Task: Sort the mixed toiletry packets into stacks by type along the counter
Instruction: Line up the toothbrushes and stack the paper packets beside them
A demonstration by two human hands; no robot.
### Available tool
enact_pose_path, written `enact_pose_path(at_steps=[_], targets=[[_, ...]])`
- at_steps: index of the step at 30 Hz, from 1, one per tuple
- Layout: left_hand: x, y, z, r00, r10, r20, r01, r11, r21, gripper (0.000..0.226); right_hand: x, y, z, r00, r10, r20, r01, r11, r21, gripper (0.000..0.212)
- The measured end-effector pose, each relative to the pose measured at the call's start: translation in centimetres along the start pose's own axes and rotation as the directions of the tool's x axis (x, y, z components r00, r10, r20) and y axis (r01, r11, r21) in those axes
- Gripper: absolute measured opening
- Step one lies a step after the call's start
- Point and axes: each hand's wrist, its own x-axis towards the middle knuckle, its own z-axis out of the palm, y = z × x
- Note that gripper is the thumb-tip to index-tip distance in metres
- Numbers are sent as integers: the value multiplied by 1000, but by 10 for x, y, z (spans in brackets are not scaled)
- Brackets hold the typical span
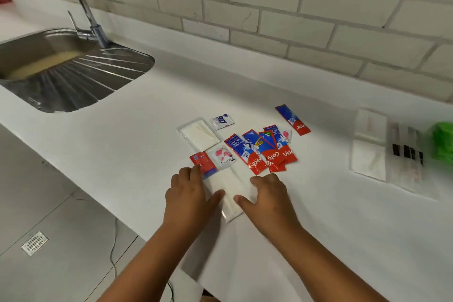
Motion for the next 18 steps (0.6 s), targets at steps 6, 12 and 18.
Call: enact_pose_path(at_steps=[6,12,18], targets=[[-6,-1,5,998,-28,-55,26,999,-35,66,3,0,6,1000,-20,-20,20,999,43,52],[-3,6,-4,993,-53,103,98,859,-502,55,2,2,7,1000,5,-2,-4,984,177,43],[14,30,-8,986,7,169,114,706,-699,51,10,15,-12,988,147,52,-155,872,465,30]])
